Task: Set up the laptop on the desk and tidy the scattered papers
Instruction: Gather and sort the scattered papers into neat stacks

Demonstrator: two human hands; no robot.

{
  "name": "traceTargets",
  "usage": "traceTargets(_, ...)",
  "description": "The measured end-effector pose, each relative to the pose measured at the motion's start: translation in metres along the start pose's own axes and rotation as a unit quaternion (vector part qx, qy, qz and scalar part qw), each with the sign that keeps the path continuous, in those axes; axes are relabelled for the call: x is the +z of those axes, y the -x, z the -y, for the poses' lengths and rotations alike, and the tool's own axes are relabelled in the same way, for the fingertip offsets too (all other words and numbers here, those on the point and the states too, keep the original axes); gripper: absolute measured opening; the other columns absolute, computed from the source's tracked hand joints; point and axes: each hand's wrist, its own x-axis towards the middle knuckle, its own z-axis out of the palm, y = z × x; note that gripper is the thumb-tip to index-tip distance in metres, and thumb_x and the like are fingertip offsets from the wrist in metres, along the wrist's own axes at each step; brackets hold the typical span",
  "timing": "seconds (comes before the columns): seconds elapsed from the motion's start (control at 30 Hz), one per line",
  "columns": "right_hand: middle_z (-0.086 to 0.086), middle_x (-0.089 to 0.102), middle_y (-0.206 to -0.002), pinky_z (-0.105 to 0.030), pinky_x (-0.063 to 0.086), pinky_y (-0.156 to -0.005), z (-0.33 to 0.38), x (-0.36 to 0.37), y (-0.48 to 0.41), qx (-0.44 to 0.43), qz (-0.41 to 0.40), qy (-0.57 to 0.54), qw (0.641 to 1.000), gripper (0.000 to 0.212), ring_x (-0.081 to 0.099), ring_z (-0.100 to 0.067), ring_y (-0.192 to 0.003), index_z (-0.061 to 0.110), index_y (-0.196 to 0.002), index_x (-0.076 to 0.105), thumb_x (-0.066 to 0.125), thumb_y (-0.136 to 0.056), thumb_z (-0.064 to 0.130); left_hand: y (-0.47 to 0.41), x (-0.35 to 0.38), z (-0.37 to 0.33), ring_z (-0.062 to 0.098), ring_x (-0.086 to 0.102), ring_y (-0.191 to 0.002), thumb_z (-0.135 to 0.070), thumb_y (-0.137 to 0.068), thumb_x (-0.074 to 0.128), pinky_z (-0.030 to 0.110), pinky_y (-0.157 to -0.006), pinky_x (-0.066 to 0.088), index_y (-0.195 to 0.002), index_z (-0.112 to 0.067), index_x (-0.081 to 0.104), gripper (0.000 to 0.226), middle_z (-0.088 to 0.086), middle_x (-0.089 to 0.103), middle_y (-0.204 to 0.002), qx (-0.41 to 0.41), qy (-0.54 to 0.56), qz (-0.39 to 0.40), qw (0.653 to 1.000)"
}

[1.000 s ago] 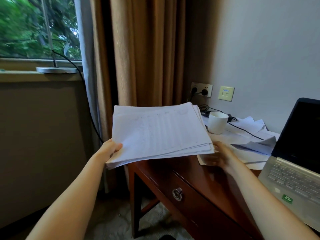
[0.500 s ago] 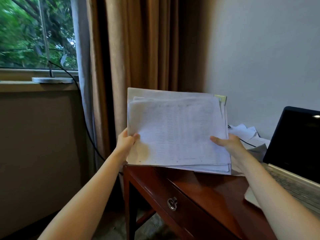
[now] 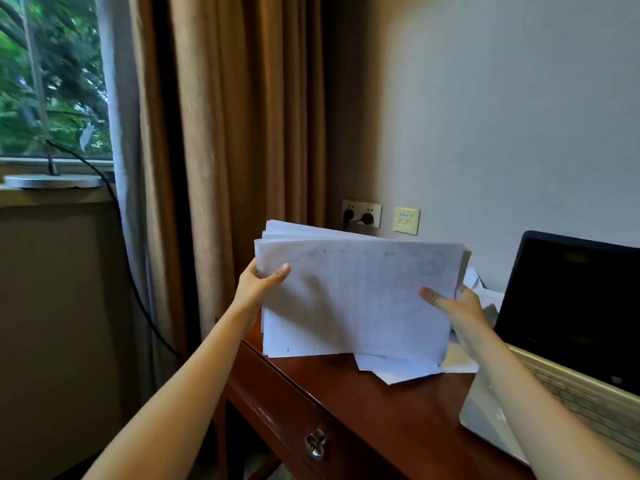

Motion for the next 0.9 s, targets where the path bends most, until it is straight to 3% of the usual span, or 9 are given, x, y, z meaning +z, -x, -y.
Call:
traceTargets(0.1, 0.001, 0.065, -0.093, -0.032, 0.047, -0.079, 0.004, 0.004, -0.003, -0.02, -0.013, -0.016, 1.0, 0.015, 0.06, -0.024, -0.093, 0.017, -0.098, 0.06, 0.067, -0.085, 0.013, -0.007, 0.009, -0.004, 0.024, 0.062, -0.096, -0.013, -0.081, 0.071, 0.028, -0.075, 0.054, -0.111, -0.014, 0.056, 0.033, -0.001, 0.064, -0.098, 0.016, -0.015, -0.014, 1.0)
traceTargets(0.17, -0.001, 0.065, -0.093, -0.031, 0.049, -0.072, 0.009, 0.005, -0.005, -0.03, -0.016, -0.025, 0.999, 0.019, 0.061, -0.024, -0.089, 0.012, -0.104, 0.059, 0.065, -0.086, 0.013, -0.011, 0.01, -0.01, 0.021, 0.063, -0.092, -0.013, -0.084, 0.068, 0.025, -0.072, 0.055, -0.115, -0.012, 0.056, 0.033, -0.002, 0.064, -0.098, 0.03, -0.023, -0.017, 0.999)
traceTargets(0.3, 0.003, 0.065, -0.09, -0.024, 0.047, -0.069, 0.004, 0.004, -0.007, -0.036, -0.012, -0.026, 0.999, 0.024, 0.061, -0.019, -0.088, 0.015, -0.1, 0.059, 0.071, -0.08, 0.012, -0.014, 0.006, -0.008, 0.017, 0.059, -0.097, -0.014, -0.081, 0.071, 0.032, -0.081, 0.053, -0.122, -0.015, 0.044, 0.049, 0.001, 0.058, -0.109, 0.053, -0.049, -0.023, 0.997)
traceTargets(0.43, 0.007, 0.067, -0.095, -0.025, 0.043, -0.081, -0.007, 0.003, -0.003, -0.021, 0.03, -0.037, 0.999, 0.042, 0.061, -0.015, -0.095, 0.017, -0.102, 0.061, 0.082, -0.065, 0.025, -0.015, 0.008, -0.004, 0.012, 0.064, -0.097, -0.043, -0.058, 0.083, 0.023, -0.078, 0.056, -0.123, -0.013, 0.05, 0.078, 0.0, 0.064, -0.11, 0.066, -0.075, 0.036, 0.994)
traceTargets(0.6, -0.006, 0.063, -0.094, -0.03, 0.047, -0.073, -0.006, 0.007, -0.011, -0.008, -0.056, -0.054, 0.997, 0.018, 0.058, -0.024, -0.091, 0.007, -0.103, 0.061, 0.065, -0.086, 0.01, -0.019, 0.014, -0.007, 0.011, 0.059, -0.093, -0.013, -0.082, 0.069, 0.024, -0.078, 0.053, -0.12, -0.017, 0.046, 0.044, -0.004, 0.059, -0.104, 0.042, -0.117, 0.047, 0.991)
traceTargets(0.67, -0.009, 0.062, -0.101, -0.031, 0.046, -0.078, -0.009, 0.007, -0.013, 0.002, -0.093, -0.075, 0.993, 0.023, 0.057, -0.024, -0.095, 0.003, -0.108, 0.061, 0.065, -0.086, 0.011, -0.018, 0.013, -0.002, 0.016, 0.059, -0.095, -0.016, -0.082, 0.07, 0.026, -0.078, 0.052, -0.115, -0.017, 0.05, 0.039, -0.001, 0.06, -0.106, 0.019, -0.167, 0.064, 0.984)
traceTargets(0.73, -0.012, 0.061, -0.107, -0.034, 0.048, -0.079, -0.015, 0.005, -0.017, 0.022, -0.123, -0.107, 0.986, 0.024, 0.057, -0.026, -0.096, 0.004, -0.107, 0.061, 0.066, -0.086, 0.012, -0.017, 0.012, 0.005, 0.017, 0.06, -0.091, -0.02, -0.083, 0.07, 0.018, -0.068, 0.052, -0.109, -0.013, 0.058, 0.029, 0.001, 0.062, -0.101, 0.003, -0.196, 0.044, 0.98)
traceTargets(0.83, -0.015, 0.061, -0.12, -0.041, 0.046, -0.096, -0.021, 0.004, -0.02, 0.057, -0.145, -0.155, 0.976, 0.023, 0.058, -0.029, -0.104, 0.008, -0.104, 0.058, 0.067, -0.085, 0.017, -0.016, 0.01, 0.005, 0.023, 0.062, -0.09, -0.014, -0.084, 0.068, 0.021, -0.064, 0.054, -0.1, -0.016, 0.064, 0.016, 0.005, 0.065, -0.099, -0.02, -0.051, -0.043, 0.998)
traceTargets(0.9, -0.015, 0.057, -0.125, -0.043, 0.042, -0.102, -0.025, 0.008, -0.02, 0.076, -0.144, -0.195, 0.967, 0.033, 0.055, -0.03, -0.113, 0.002, -0.11, 0.056, 0.066, -0.085, 0.021, -0.017, 0.015, -0.001, 0.02, 0.062, -0.088, -0.01, -0.085, 0.065, 0.025, -0.063, 0.056, -0.11, -0.014, 0.061, 0.026, 0.006, 0.063, -0.105, -0.041, 0.108, -0.066, 0.991)
